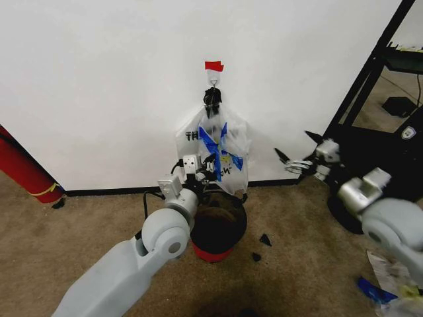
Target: Pick up the garbage bag from the wall and place it over the trash bin.
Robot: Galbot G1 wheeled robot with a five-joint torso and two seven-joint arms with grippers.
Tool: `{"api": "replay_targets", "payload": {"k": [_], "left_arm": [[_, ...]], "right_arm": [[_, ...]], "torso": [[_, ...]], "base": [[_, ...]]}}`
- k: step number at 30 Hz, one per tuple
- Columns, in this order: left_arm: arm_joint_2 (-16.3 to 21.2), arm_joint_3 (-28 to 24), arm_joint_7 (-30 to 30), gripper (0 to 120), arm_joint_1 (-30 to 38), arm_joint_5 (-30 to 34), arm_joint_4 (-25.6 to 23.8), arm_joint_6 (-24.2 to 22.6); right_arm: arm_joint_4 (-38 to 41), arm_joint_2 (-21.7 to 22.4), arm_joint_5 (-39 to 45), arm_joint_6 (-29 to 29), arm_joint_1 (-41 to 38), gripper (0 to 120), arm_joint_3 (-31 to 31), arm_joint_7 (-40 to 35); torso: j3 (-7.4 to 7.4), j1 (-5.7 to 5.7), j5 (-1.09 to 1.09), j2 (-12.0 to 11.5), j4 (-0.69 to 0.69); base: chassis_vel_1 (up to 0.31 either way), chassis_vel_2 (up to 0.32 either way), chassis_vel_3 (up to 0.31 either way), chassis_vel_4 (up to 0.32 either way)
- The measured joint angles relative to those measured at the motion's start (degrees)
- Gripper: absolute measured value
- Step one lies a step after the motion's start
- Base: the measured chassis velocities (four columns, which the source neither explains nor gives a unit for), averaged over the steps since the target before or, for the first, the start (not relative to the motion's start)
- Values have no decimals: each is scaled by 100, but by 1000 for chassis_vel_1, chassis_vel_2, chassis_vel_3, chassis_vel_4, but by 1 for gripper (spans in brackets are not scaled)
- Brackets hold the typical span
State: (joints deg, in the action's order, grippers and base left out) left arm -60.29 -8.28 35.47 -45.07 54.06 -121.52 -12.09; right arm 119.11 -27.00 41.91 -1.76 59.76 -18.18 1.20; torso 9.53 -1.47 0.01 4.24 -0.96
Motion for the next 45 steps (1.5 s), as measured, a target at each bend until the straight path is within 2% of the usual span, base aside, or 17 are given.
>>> {"api": "replay_targets", "payload": {"k": [1, 2, 3, 4, 5, 7, 11, 17, 19, 23, 29, 35, 36, 37, 42, 44, 45], "left_arm": [[25, 34, 12, 0, -33, 5, -58, -1], [28, 43, 19, 0, -45, 6, -76, -3], [-7, 79, 37, 0, -76, 8, -115, -11], [-57, 103, 47, 0, -102, 8, -135, -14], [-57, 103, 47, 0, -102, 8, -135, -14], [-108, 135, 52, 0, -151, 8, -176, -17], [-87, 190, 50, 0, -207, 7, -236, -19], [-75, 281, 56, 0, -250, 10, -331, -23], [-84, 306, 57, 0, -269, 13, -352, -23], [-111, 332, 51, 0, -282, 15, -356, -24], [-178, 324, 34, 0, -259, 24, -352, -22], [-166, 351, 32, 0, -276, 39, -379, -18], [-166, 351, 32, 0, -276, 39, -379, -18], [-154, 370, 32, 0, -286, 45, -392, -15], [-105, 416, 32, 0, -326, 63, -431, -8], [-103, 419, 32, 0, -327, 65, -431, -7], [-103, 420, 32, 0, -327, 69, -431, -6]], "right_arm": [[-83, 227, 91, -72, -668, 100, 630, 198], [-103, 296, 138, -107, -935, 100, 876, 268], [-183, 444, 293, -312, -2110, 100, 1950, 462], [-254, 402, 341, -421, -2694, 100, 2592, 498], [-254, 402, 341, -421, -2694, 100, 2592, 498], [-401, 161, 256, -532, -3545, 100, 3427, 505], [-722, -244, -335, -754, -4792, 100, 4577, 570], [-811, -419, -520, -1478, -5931, 100, 5550, 935], [-802, -415, -437, -1702, -6231, 100, 5769, 1004], [-802, -437, -178, -2127, -6598, 90, 6093, 1059], [-989, -710, 12, -2649, -6868, 83, 6387, 1058], [-1193, -855, -34, -2766, -7073, 59, 6743, 1115], [-1193, -855, -34, -2766, -7073, 59, 6743, 1115], [-1243, -864, -44, -2807, -7082, 52, 6767, 1102], [-1412, -880, 1, -2977, -7028, 32, 6669, 972], [-1421, -881, 9, -2983, -7025, 31, 6662, 970], [-1450, -888, 30, -2990, -7002, 25, 6631, 952]], "torso": [[0, 0, -2, 0, -2], [0, 0, -1, 0, -3], [0, 0, -5, 0, -3], [0, 0, -2, 0, -3], [0, 0, -2, 0, -3], [0, 0, 0, 0, -4], [0, 0, -5, 0, 0], [0, 0, 0, 0, -3], [-1, 0, -3, 0, -3], [-1, 1, -1, 0, -5], [-1, 1, -1, 0, -1], [-1, 1, -1, 0, -2], [-1, 1, -1, 0, -2], [-1, 1, -1, 0, -2], [-1, 1, -1, 0, -3], [-1, 1, -1, 0, -2], [-1, 1, -1, 0, -3]], "base": [[0, 0, 0, 0], [0, 0, 0, 0], [0, 0, 0, 0], [0, 0, 0, 0], [0, 0, 0, 0], [0, 0, 0, 0], [0, 0, 0, 0], [0, 0, 0, 0], [0, 0, 0, 0], [0, 0, 0, 0], [0, 0, 0, 0], [0, 0, 0, 0], [0, 0, 0, 0], [0, 0, 0, 0], [0, 0, 0, 0], [0, 0, 0, 0], [0, 0, 0, 0]]}}
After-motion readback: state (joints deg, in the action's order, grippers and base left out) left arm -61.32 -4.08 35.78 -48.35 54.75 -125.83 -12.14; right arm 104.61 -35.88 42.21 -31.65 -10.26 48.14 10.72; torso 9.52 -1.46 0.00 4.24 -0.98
